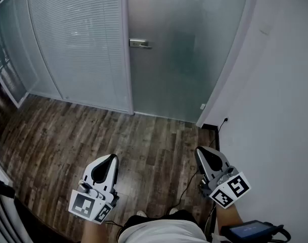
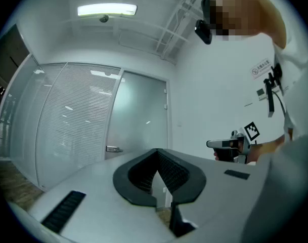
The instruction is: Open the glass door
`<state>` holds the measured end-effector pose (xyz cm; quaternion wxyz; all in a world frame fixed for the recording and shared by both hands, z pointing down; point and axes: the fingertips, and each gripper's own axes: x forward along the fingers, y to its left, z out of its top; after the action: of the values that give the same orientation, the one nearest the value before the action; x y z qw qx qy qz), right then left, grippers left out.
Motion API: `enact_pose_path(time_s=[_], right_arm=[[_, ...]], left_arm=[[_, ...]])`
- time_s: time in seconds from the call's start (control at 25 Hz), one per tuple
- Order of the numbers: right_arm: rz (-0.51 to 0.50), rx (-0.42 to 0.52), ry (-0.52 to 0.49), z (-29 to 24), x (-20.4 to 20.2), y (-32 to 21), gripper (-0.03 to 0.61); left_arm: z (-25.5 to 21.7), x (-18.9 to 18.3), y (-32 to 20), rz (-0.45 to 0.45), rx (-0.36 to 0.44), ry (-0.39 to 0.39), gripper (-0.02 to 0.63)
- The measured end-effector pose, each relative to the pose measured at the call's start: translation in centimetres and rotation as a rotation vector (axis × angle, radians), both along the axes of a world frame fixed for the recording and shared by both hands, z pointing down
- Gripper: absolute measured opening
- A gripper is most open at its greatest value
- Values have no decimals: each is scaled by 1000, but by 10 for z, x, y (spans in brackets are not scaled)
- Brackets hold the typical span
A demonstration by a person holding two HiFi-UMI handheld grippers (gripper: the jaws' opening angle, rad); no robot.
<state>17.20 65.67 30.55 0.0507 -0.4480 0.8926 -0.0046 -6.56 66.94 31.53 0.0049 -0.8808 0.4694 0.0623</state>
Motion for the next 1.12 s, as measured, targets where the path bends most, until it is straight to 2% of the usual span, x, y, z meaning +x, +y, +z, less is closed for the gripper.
enact_pose_path(time_s=[0.32,0.56,0.76,1.12], right_arm=[[-13,-23,1,17,-56,-14,2],[-40,-23,-1,20,-70,-50,2],[-76,-24,-13,23,-76,-103,2],[-134,-52,9,15,-58,-230,2]], left_arm=[[9,-48,-18,5,-12,1,0],[16,-64,-44,-13,-16,7,0],[20,-64,-86,-29,-21,-3,0],[6,-44,-201,-82,-41,4,0]])
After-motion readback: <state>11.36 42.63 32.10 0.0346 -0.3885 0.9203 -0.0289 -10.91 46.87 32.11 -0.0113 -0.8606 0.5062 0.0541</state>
